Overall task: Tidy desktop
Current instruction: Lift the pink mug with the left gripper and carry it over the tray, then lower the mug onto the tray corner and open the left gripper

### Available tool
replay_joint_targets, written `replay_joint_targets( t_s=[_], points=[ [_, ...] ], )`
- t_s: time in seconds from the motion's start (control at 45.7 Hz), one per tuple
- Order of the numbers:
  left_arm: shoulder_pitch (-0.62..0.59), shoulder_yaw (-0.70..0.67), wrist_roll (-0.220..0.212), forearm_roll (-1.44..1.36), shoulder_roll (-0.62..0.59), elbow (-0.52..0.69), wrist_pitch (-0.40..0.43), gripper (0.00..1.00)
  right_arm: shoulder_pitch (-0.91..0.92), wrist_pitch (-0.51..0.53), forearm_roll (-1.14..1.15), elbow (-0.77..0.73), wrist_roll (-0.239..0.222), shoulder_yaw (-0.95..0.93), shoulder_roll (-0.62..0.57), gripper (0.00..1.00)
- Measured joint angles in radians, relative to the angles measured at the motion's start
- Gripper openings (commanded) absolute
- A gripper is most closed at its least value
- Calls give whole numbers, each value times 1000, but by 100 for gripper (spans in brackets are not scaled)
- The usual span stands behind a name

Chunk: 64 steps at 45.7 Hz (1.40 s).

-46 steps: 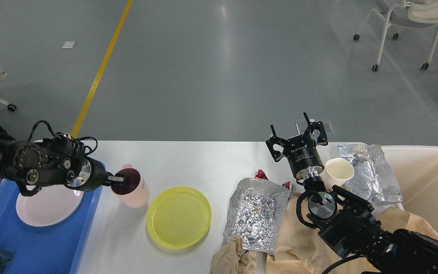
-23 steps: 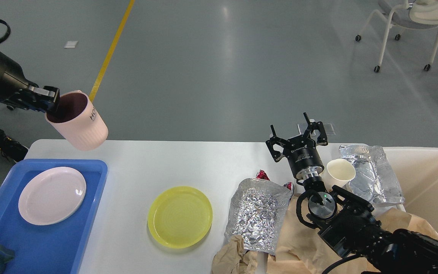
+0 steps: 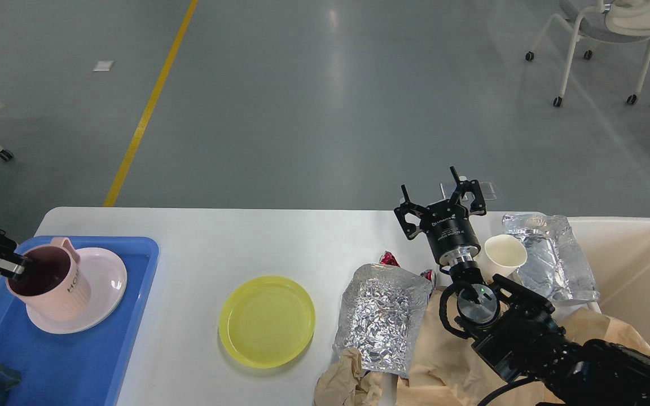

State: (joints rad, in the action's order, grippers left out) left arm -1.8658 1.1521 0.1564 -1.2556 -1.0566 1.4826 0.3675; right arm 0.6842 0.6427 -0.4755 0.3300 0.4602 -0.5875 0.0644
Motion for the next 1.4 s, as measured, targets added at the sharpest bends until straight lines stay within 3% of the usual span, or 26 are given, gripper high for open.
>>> replay_joint_targets(
  t_s=[0.241, 0.525, 0.81, 1.138, 1.226, 1.401],
  points=[
    [91, 12, -4, -44, 0, 44, -31, 0, 0, 0, 0, 0, 0, 0, 0, 100],
    [225, 18, -14, -177, 0, 49, -143, 0, 0, 0, 0, 1, 0, 0, 0, 100],
    [354, -6, -80, -177, 8, 1, -258, 1, 0, 0, 0, 1, 0, 0, 0, 100],
    [445, -82, -83, -164, 11, -34, -289, 33, 0, 0, 0, 1, 0, 0, 0, 100],
    [447, -87, -80, -157, 9, -34, -289, 54, 0, 0, 0, 0, 0, 0, 0, 100],
    [436, -92, -64, -135, -4, -31, -283, 63, 0, 0, 0, 0, 0, 0, 0, 100]
  ],
)
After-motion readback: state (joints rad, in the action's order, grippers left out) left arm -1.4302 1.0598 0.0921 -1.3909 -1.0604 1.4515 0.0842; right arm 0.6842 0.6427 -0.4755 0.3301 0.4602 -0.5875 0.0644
